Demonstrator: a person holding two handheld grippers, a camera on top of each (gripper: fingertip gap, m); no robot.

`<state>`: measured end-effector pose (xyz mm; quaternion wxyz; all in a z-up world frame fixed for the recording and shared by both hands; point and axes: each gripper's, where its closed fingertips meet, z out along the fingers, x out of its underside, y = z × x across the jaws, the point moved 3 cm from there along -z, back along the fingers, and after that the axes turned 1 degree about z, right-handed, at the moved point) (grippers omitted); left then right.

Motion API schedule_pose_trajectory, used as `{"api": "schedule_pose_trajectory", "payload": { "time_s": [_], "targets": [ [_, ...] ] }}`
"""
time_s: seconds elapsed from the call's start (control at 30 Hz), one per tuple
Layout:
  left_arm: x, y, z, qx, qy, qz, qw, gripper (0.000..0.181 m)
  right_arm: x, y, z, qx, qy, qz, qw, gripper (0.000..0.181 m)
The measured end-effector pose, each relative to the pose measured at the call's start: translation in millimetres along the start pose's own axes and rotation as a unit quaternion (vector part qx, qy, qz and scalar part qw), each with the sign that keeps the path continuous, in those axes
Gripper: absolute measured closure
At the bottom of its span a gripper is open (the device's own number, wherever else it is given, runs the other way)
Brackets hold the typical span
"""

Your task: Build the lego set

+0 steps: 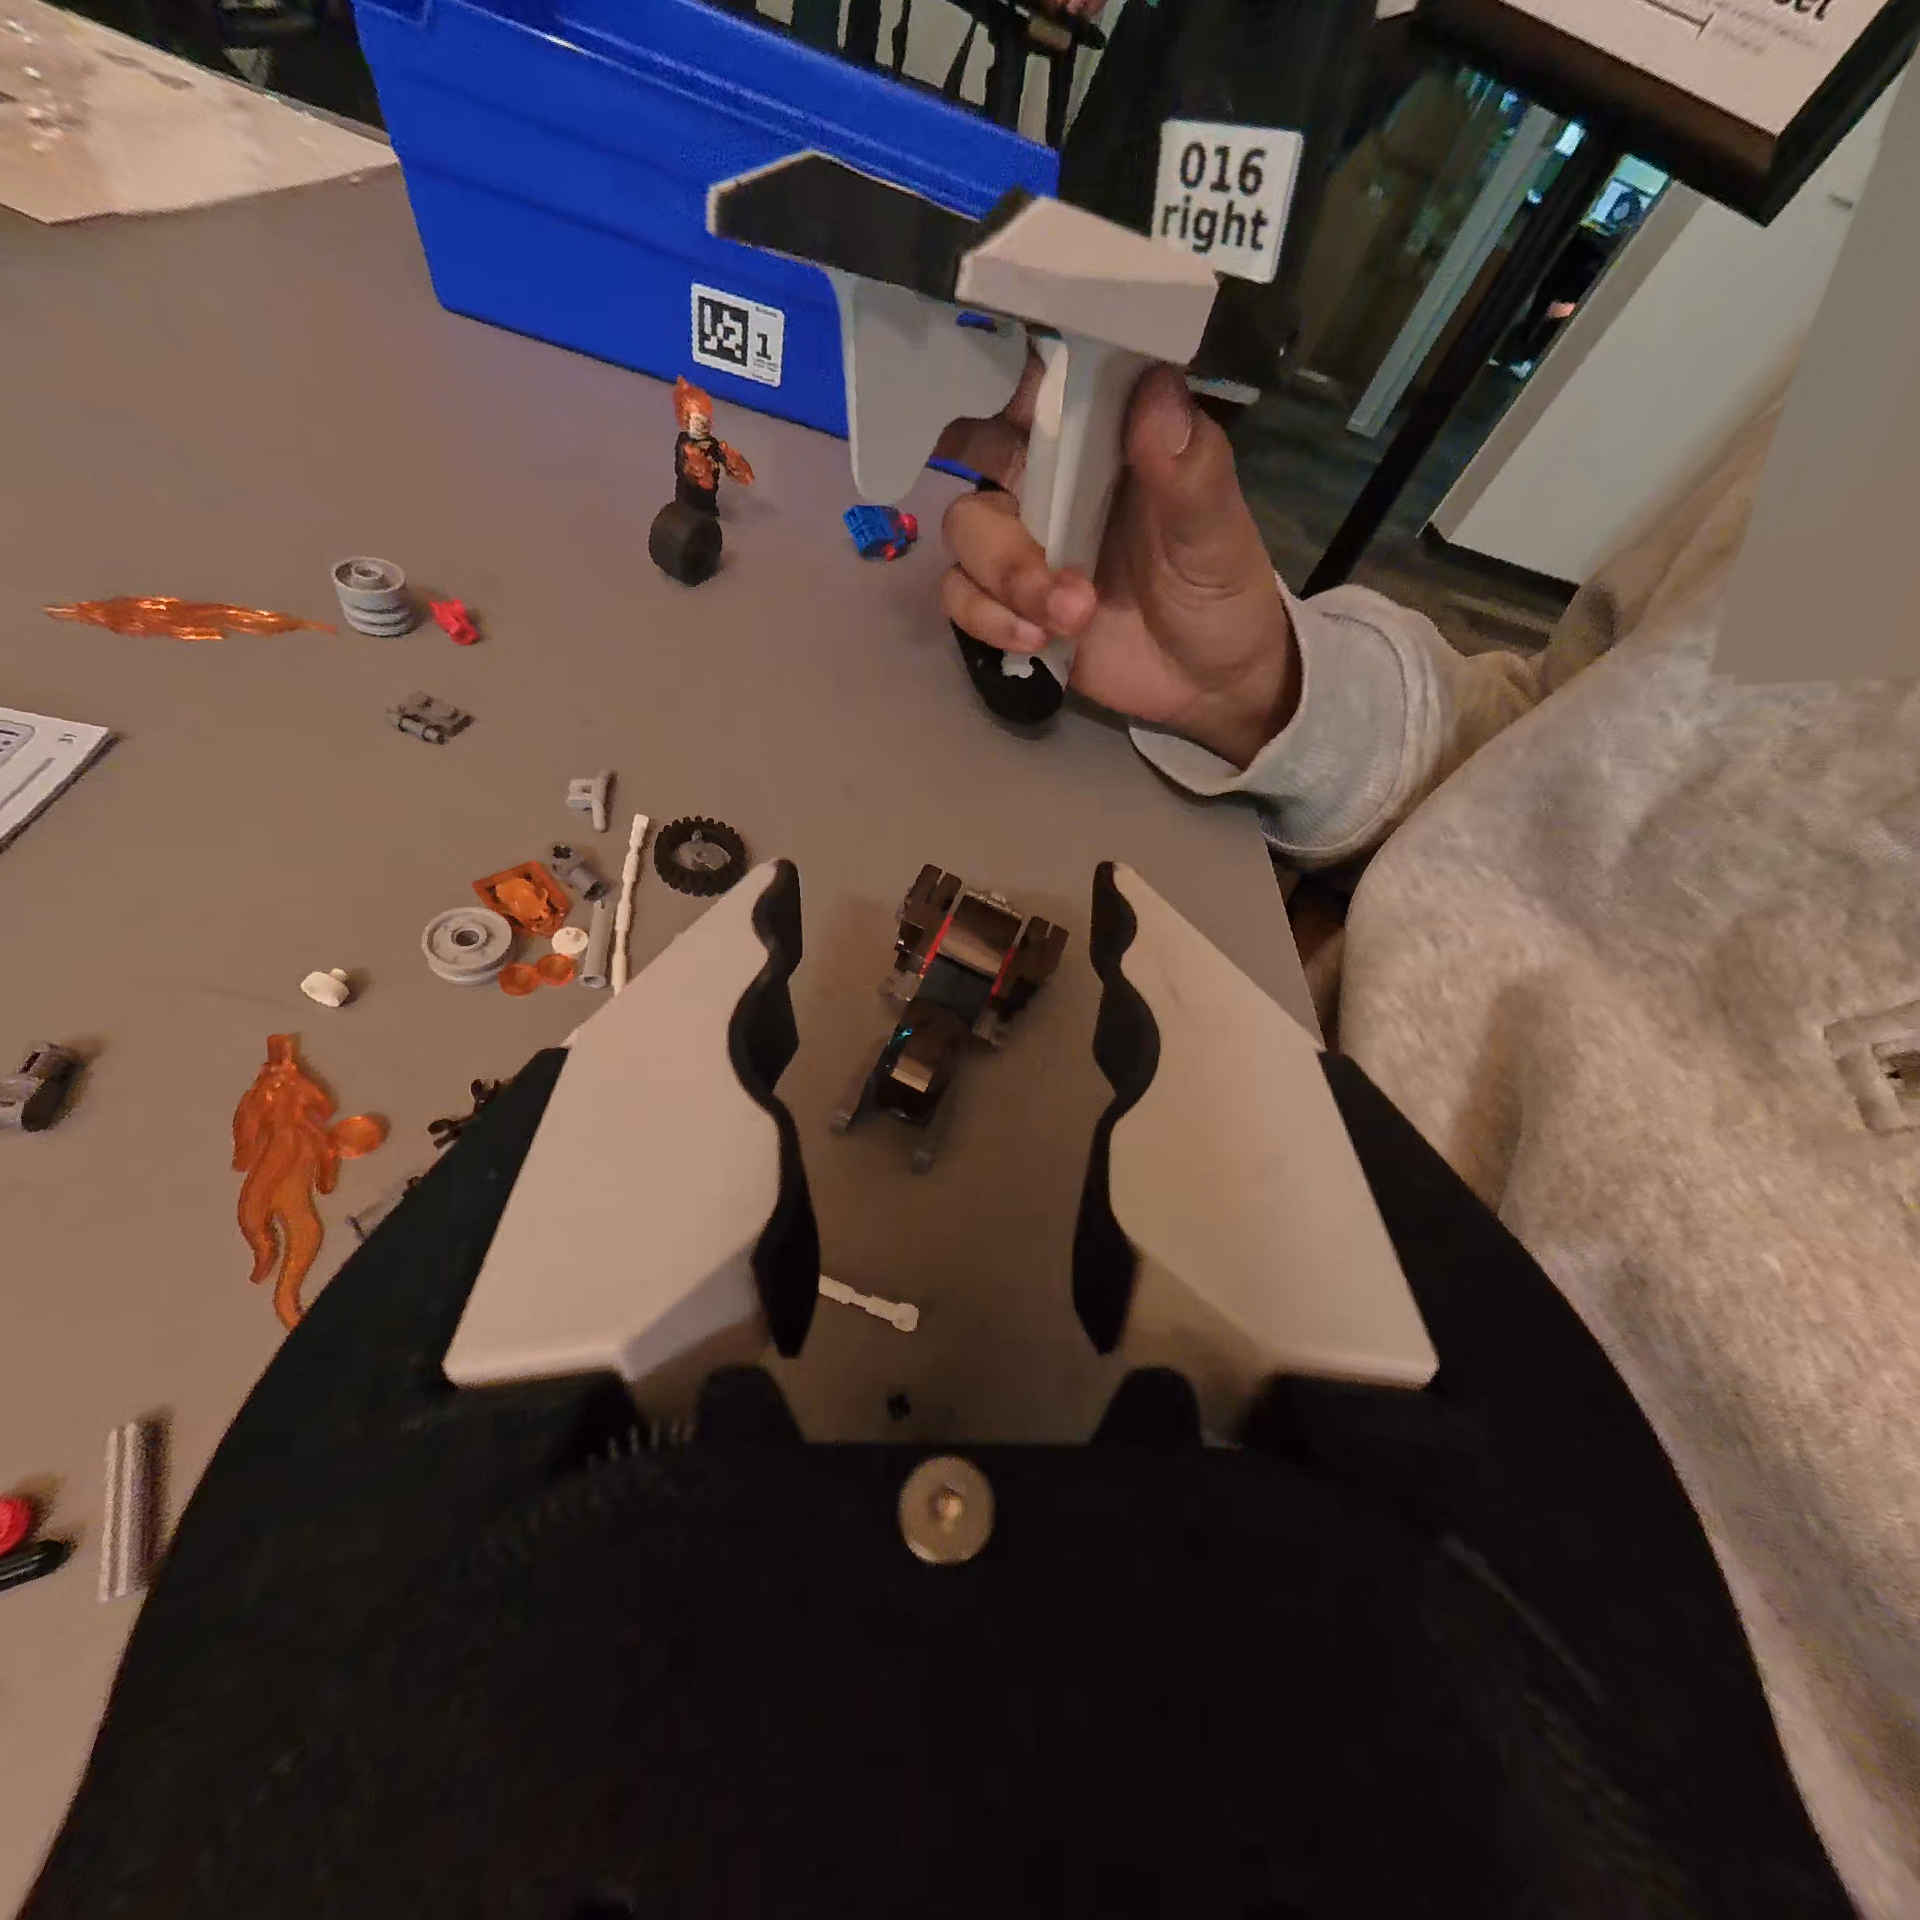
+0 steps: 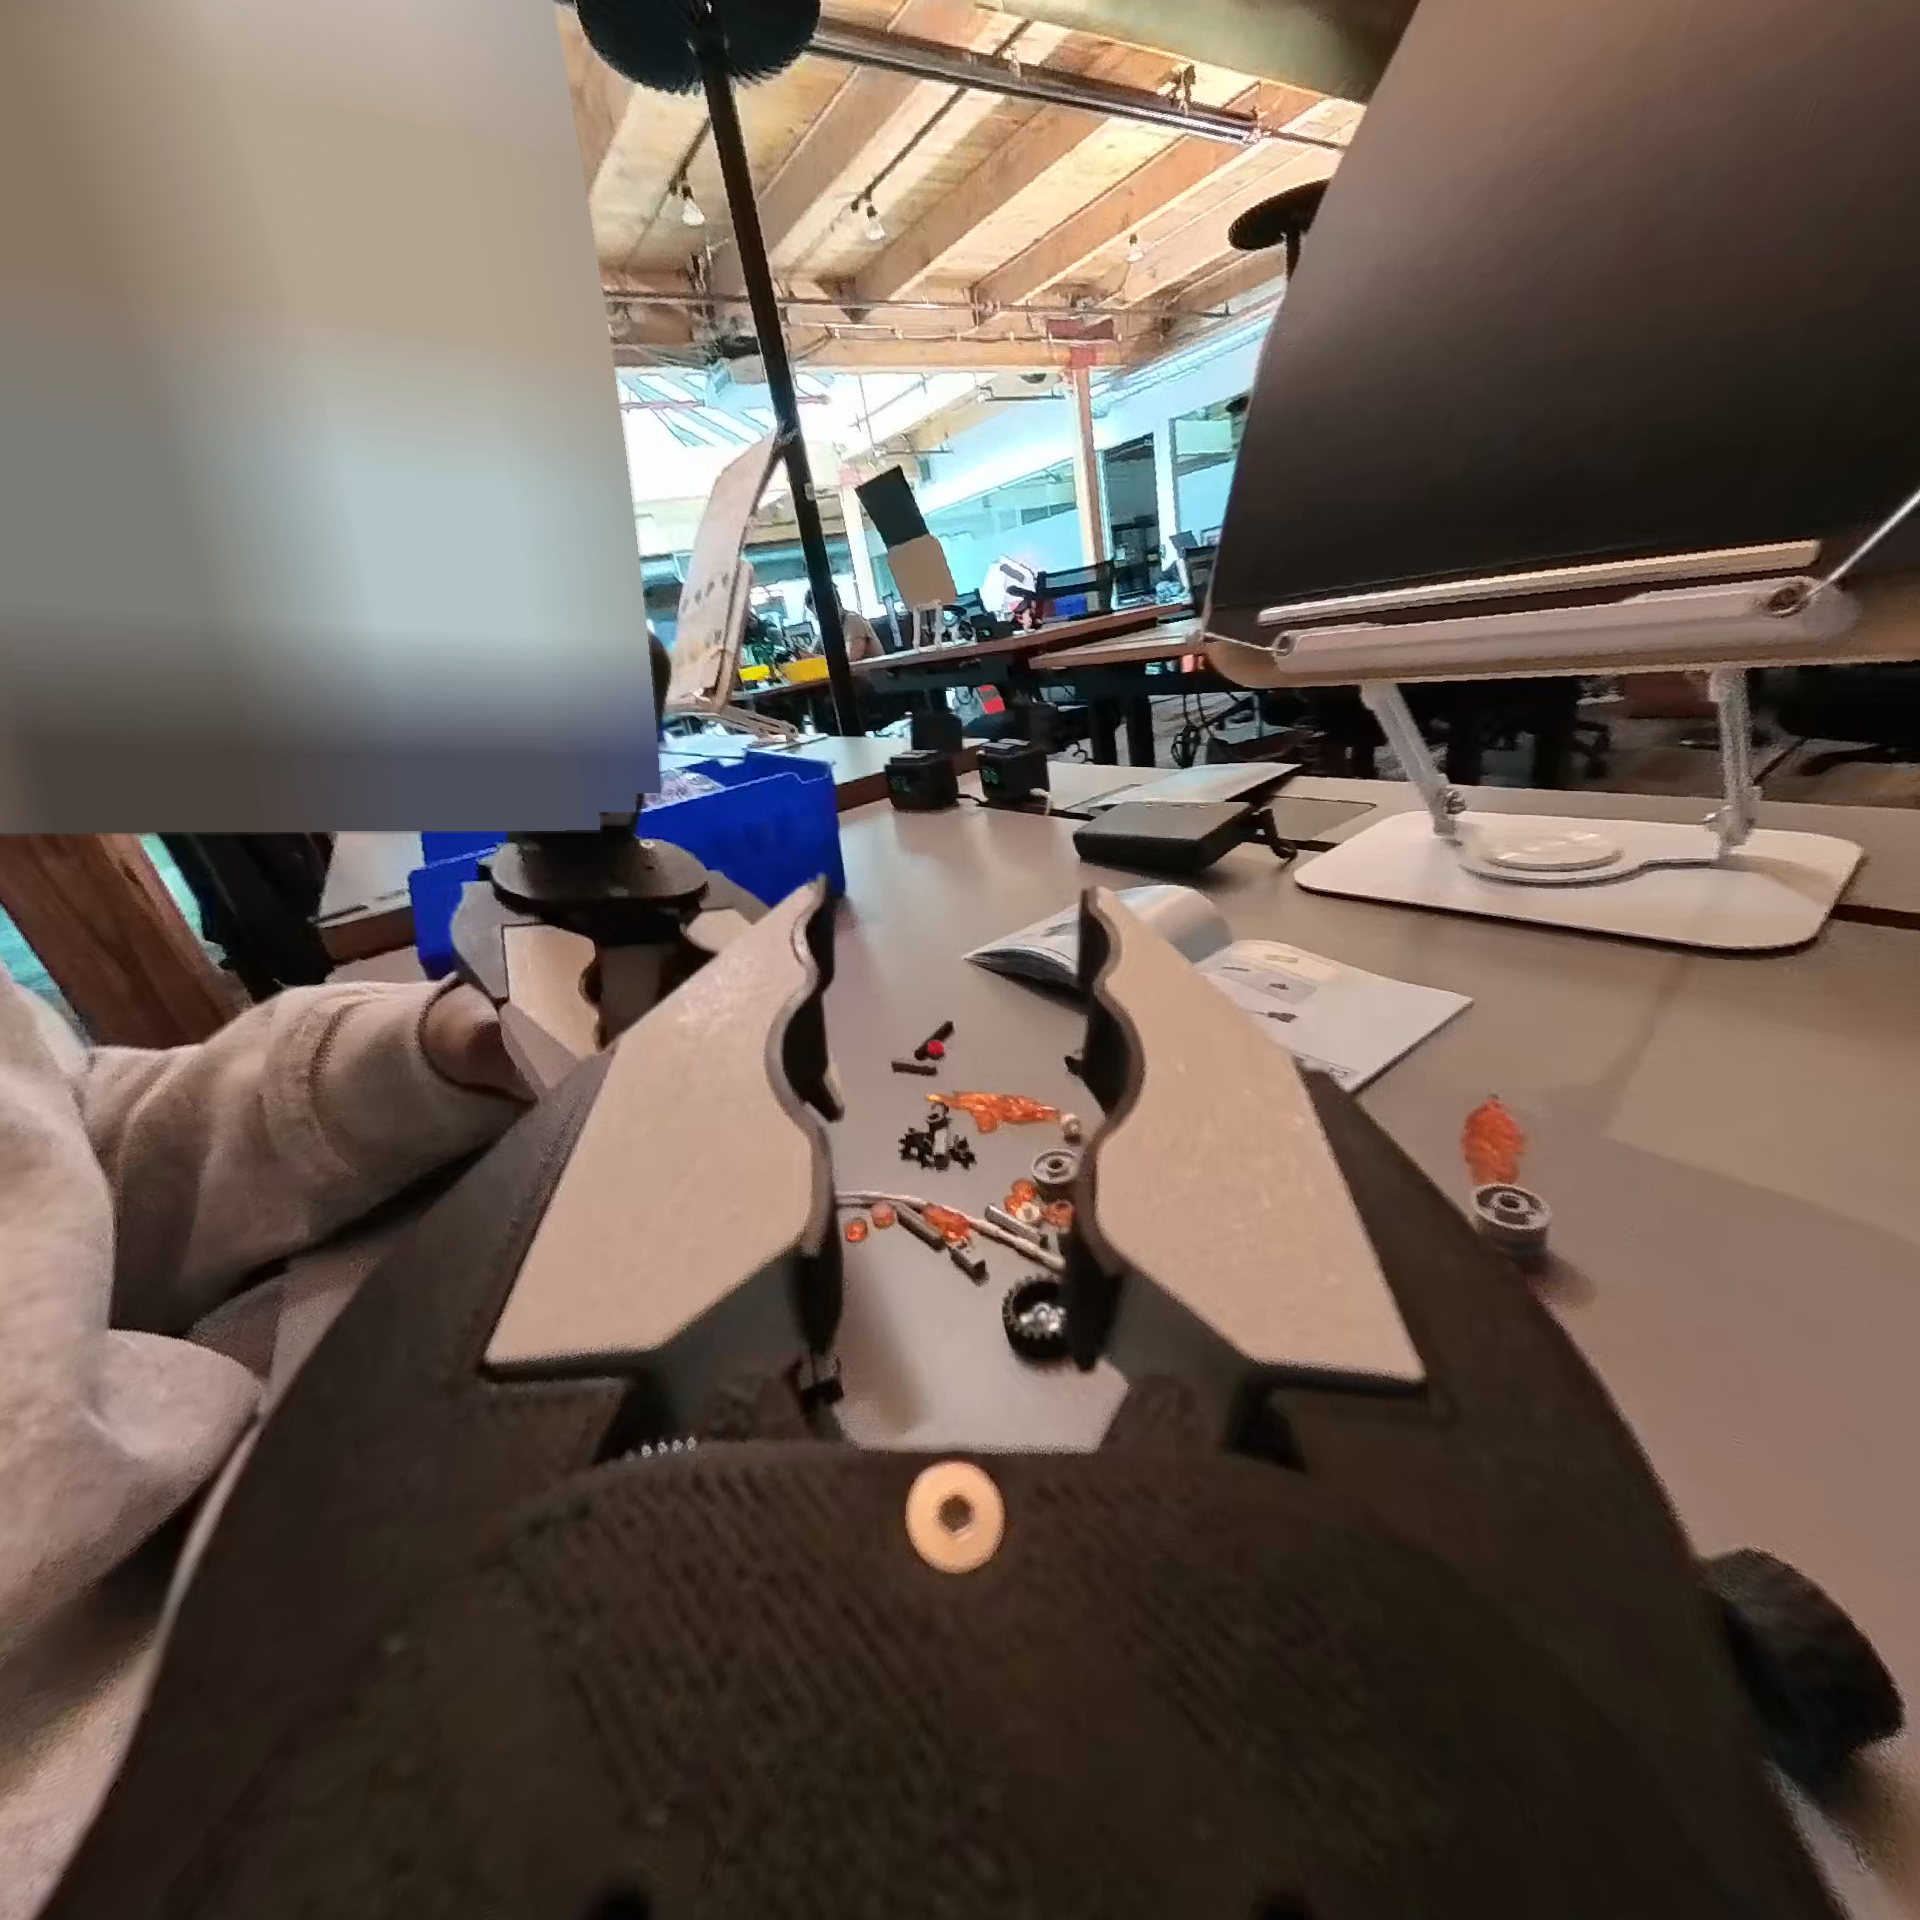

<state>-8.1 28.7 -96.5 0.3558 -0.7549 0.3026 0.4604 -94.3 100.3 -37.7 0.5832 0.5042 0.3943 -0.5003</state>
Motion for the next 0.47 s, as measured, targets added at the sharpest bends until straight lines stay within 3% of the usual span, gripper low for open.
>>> {"api": "schedule_pose_trajectory", "payload": {
  "time_s": [0.47],
  "targets": [
    [-0.6,5.9,0.3,-0.015,-0.010,-0.002,1.000,0.126,20.4,6.0,5.8,0.010,0.059,-0.046,0.997,0.139]
  ]
}}
